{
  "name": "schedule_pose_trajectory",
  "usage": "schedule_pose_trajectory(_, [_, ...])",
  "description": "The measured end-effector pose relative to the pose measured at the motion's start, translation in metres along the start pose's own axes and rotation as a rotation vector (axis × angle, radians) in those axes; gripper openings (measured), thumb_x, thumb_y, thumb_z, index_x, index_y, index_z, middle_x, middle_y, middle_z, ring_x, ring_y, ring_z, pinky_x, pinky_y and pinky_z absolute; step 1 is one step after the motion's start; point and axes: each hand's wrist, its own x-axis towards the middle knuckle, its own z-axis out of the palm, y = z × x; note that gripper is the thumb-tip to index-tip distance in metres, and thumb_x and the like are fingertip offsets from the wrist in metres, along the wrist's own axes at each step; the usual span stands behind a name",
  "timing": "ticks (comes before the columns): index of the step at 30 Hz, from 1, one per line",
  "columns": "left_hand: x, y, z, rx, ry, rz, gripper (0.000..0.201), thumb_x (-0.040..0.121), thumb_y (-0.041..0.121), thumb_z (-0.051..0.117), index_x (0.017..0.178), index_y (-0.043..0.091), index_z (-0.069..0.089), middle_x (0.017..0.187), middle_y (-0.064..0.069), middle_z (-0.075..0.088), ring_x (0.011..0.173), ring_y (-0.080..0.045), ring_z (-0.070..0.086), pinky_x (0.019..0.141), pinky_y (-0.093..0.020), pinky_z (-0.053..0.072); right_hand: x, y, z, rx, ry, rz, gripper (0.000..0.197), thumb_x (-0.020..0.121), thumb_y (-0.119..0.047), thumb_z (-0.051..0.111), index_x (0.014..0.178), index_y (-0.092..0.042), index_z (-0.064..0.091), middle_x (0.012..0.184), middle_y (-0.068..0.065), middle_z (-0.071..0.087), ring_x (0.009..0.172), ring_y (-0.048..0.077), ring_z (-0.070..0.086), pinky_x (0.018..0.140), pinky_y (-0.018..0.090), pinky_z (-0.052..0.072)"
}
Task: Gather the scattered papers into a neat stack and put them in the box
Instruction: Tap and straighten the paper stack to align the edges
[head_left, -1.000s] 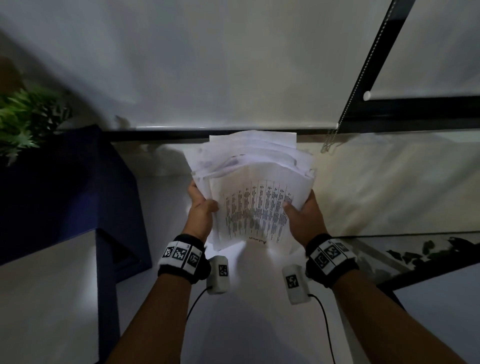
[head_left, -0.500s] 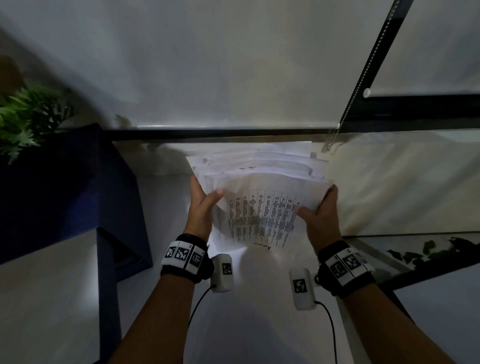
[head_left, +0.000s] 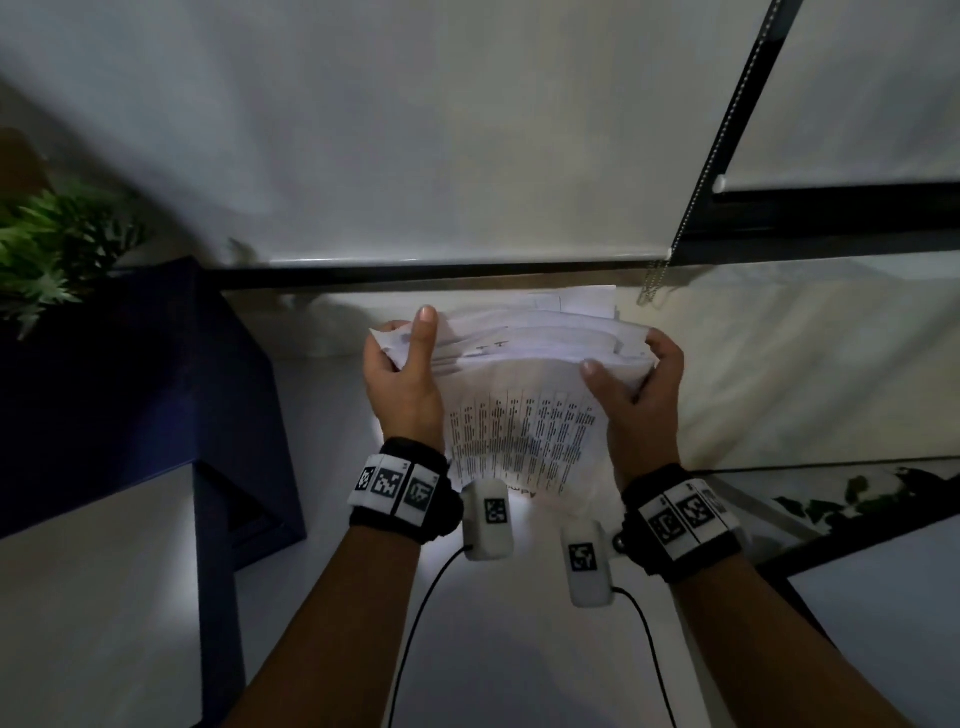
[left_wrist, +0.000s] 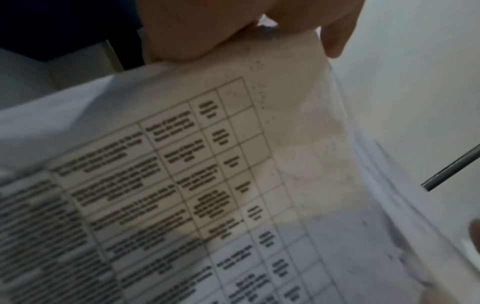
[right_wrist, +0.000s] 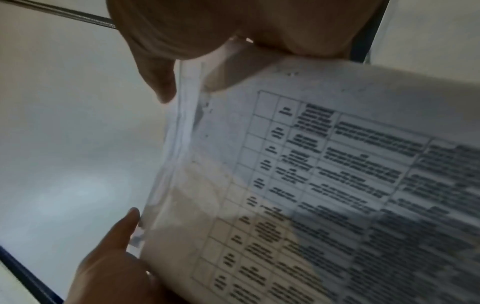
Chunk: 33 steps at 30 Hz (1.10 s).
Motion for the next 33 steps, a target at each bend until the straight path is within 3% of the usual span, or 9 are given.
schedule_pose_trajectory(3, [0.002, -0.001, 0.007, -0.002, 0.051, 0.003, 0.036, 0.076, 0.047, 0.074, 0.089, 0.017, 0.058, 0.084, -0.003, 0.063, 0.078, -0.02, 0.064, 0.075, -0.038, 0.055, 0.004, -0.007, 0.014, -0.066, 0.096, 0.024, 0.051, 0.073, -0.043, 0.074, 0.113, -0.033, 0.044, 0.107, 0.0, 0.06, 0.086, 0.008, 0.066, 0.07, 0.025, 0.056])
schedule_pose_trajectory(6, [0.003, -0.004, 0.01, 0.056, 0.045, -0.016, 0.029, 0.074, 0.035, 0.078, 0.085, 0.021, 0.055, 0.082, -0.002, 0.063, 0.074, -0.022, 0.064, 0.072, -0.044, 0.058, 0.008, -0.006, 0.019, -0.155, 0.152, -0.001, 0.037, 0.082, -0.039, 0.068, 0.107, -0.017, 0.05, 0.09, -0.004, 0.06, 0.067, 0.0, 0.061, 0.058, 0.021, 0.05])
schedule_pose_trajectory(11, [0.005, -0.001, 0.008, 0.075, 0.096, 0.068, 0.028, 0.084, 0.022, 0.077, 0.092, 0.014, 0.052, 0.076, 0.008, 0.057, 0.059, 0.002, 0.058, 0.06, -0.017, 0.048, 0.012, -0.017, 0.016, -0.22, 0.219, -0.007, 0.044, 0.074, -0.063, 0.064, 0.076, -0.022, 0.049, 0.072, -0.009, 0.053, 0.062, 0.007, 0.052, 0.054, 0.015, 0.046])
schedule_pose_trajectory(13, [0.005, -0.001, 0.006, 0.077, 0.08, 0.069, 0.03, 0.081, 0.024, 0.08, 0.091, 0.017, 0.052, 0.081, 0.005, 0.059, 0.066, -0.007, 0.06, 0.065, -0.023, 0.051, 0.014, -0.021, 0.019, -0.301, 0.255, -0.018, 0.044, 0.078, -0.06, 0.064, 0.073, -0.019, 0.047, 0.069, -0.009, 0.05, 0.06, 0.005, 0.047, 0.051, 0.008, 0.04])
schedule_pose_trajectory(19, [0.007, -0.004, 0.003, 0.085, 0.115, 0.073, 0.018, 0.082, 0.026, 0.073, 0.083, 0.03, 0.055, 0.084, 0.007, 0.055, 0.073, -0.011, 0.054, 0.069, -0.025, 0.047, 0.017, -0.016, 0.023, -0.362, 0.33, -0.056, 0.029, 0.085, -0.039, 0.06, 0.072, -0.014, 0.053, 0.064, -0.007, 0.05, 0.051, -0.001, 0.043, 0.054, 0.017, 0.039])
schedule_pose_trajectory(21, [0.007, -0.005, 0.004, 0.122, 0.114, 0.065, 0.012, 0.079, 0.036, 0.07, 0.076, 0.035, 0.057, 0.082, 0.007, 0.054, 0.076, -0.015, 0.051, 0.072, -0.034, 0.049, 0.017, -0.015, 0.021, -0.318, 0.328, -0.067, 0.027, 0.086, -0.039, 0.057, 0.071, -0.017, 0.052, 0.064, -0.009, 0.049, 0.053, 0.0, 0.043, 0.055, 0.018, 0.039])
schedule_pose_trajectory(24, [0.004, -0.006, 0.004, 0.218, 0.125, 0.109, 0.009, 0.082, 0.032, 0.066, 0.078, 0.034, 0.058, 0.083, 0.009, 0.058, 0.08, -0.014, 0.054, 0.083, -0.047, 0.053, 0.016, -0.013, 0.021, -0.381, 0.315, -0.121, 0.025, 0.087, -0.032, 0.059, 0.073, -0.013, 0.054, 0.065, -0.008, 0.052, 0.056, -0.001, 0.045, 0.054, 0.009, 0.037])
schedule_pose_trajectory(29, [0.003, -0.008, 0.002, 0.254, 0.113, 0.14, 0.01, 0.083, 0.039, 0.067, 0.077, 0.037, 0.059, 0.083, 0.008, 0.06, 0.079, -0.018, 0.056, 0.083, -0.048, 0.054, 0.019, -0.013, 0.019, -0.32, 0.307, -0.166, 0.017, 0.087, -0.026, 0.052, 0.079, -0.012, 0.056, 0.071, -0.011, 0.054, 0.064, -0.003, 0.048, 0.062, 0.014, 0.04])
schedule_pose_trajectory(33, [0.001, -0.008, 0.002, 0.22, 0.107, 0.162, 0.018, 0.085, 0.044, 0.067, 0.08, 0.031, 0.056, 0.081, 0.008, 0.056, 0.075, -0.013, 0.051, 0.075, -0.032, 0.049, 0.016, -0.012, 0.023, -0.382, 0.218, -0.187, 0.021, 0.087, -0.031, 0.061, 0.081, -0.012, 0.053, 0.07, -0.011, 0.052, 0.06, -0.003, 0.046, 0.057, 0.006, 0.039])
